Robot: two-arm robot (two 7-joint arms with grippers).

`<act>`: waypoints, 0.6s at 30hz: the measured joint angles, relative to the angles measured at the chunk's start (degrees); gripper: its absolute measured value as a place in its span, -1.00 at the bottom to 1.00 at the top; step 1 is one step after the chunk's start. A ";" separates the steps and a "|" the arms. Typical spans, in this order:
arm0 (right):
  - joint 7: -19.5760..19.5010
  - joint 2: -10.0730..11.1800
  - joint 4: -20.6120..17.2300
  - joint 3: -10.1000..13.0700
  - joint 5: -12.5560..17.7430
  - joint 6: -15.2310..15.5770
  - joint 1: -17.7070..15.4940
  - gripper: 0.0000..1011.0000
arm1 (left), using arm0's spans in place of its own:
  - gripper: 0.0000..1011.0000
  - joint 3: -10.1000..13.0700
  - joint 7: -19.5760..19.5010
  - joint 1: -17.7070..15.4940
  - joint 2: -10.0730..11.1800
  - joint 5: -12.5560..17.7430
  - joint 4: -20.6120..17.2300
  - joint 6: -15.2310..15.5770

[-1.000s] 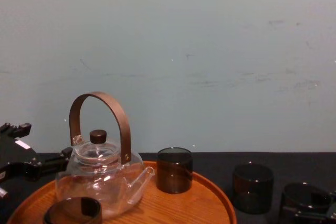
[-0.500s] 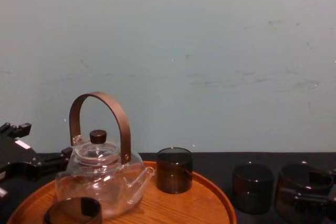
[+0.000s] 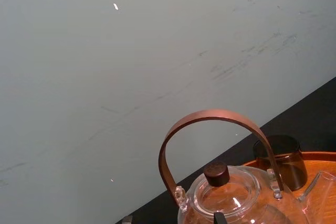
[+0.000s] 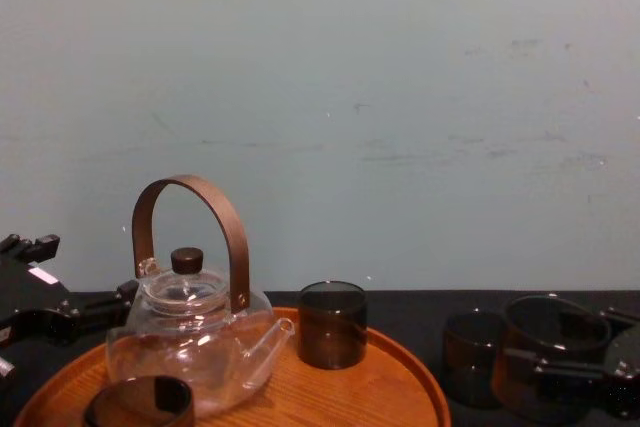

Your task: Pick up the glass from the table and place it on the tray.

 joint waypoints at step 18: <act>0.83 -1.29 -0.53 -3.29 -0.06 0.52 1.87 0.79 | 0.98 0.00 0.00 0.00 0.00 0.00 0.00 0.00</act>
